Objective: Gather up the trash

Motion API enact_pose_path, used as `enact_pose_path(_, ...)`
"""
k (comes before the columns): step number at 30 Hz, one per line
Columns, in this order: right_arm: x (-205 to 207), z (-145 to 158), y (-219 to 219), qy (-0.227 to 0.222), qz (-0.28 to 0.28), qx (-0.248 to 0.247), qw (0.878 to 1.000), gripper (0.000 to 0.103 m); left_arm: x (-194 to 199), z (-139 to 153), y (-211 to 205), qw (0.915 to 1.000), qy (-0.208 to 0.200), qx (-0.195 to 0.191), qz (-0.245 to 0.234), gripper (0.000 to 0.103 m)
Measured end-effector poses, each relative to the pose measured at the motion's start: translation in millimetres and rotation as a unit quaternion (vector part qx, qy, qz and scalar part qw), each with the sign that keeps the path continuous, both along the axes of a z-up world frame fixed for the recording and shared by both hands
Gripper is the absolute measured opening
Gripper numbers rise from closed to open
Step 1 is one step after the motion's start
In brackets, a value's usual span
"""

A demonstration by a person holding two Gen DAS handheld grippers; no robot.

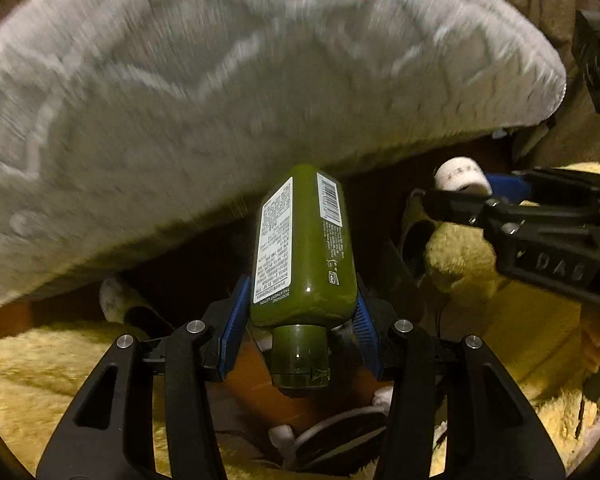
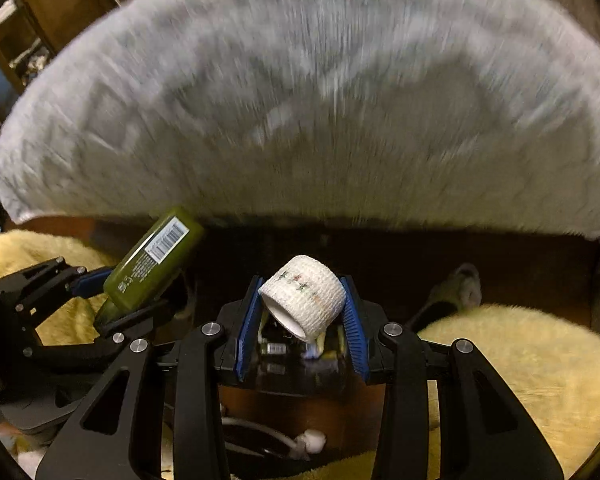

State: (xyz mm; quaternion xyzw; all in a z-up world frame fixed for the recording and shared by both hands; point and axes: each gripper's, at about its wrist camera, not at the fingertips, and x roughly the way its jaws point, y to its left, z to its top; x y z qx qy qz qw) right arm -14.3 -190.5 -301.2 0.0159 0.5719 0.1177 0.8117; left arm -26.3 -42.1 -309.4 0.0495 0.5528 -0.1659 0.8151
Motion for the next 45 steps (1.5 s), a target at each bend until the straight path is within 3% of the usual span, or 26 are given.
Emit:
enact_pose_path(6, 8.8, -26.1, 0.4, 0.031, -0.007, 0.008, 0.999, 0.040, 7.2, -29.6, 3.8, 0.9987, 0.049, -0.005, 0.008, 0.046)
enact_pose_path(15, 23.1, -41.8, 3.7, 0.045, -0.010, 0.021, 0.999, 0.041, 14.6, -45.9, -2.2, 0.9972, 0.074, -0.010, 0.003, 0.046)
enact_pose_path(17, 24.7, -41.9, 3.1, 0.044, -0.012, 0.021, 0.999, 0.052, 17.8, -44.5, -2.6, 0.9971, 0.075, -0.011, 0.004, 0.057)
enact_pose_path(18, 25.0, -40.4, 1.8, 0.041, -0.016, 0.023, 0.999, 0.063, 18.9, -43.2, -1.0, 0.9973, 0.073, -0.011, 0.005, 0.060)
enact_pose_path(23, 30.7, -27.7, -3.0, 0.030, -0.028, 0.024, 0.999, 0.066, 19.7, -35.3, 1.8, 0.9981, 0.060, -0.005, 0.012, 0.069)
enact_pose_path(25, 29.4, -17.7, -8.7, 0.017, -0.038, 0.025, 0.999, 0.077, 19.8, -29.3, 4.7, 0.9984, 0.053, -0.004, 0.018, 0.075)
enact_pose_path(29, 23.8, 10.3, -21.1, -0.012, -0.056, 0.029, 0.998, 0.100, 19.3, -4.9, 14.6, 0.9991, 0.022, 0.000, 0.036, 0.086)
enact_pose_path(34, 15.7, 58.0, -33.4, -0.076, -0.070, 0.013, 0.995, 0.100, 16.6, 47.6, 24.9, 0.9975, -0.041, -0.012, 0.056, 0.093)
enact_pose_path(39, 2.7, 104.9, -40.7, -0.141, -0.073, -0.004, 0.987, 0.100, 9.6, 99.4, 27.8, 0.9925, -0.107, -0.011, 0.057, 0.093)
enact_pose_path(45, -25.1, 173.8, -49.0, -0.234, -0.081, -0.025, 0.969, 0.100, -9.5, 168.6, 32.3, 0.9763, -0.203, -0.001, 0.075, 0.095)
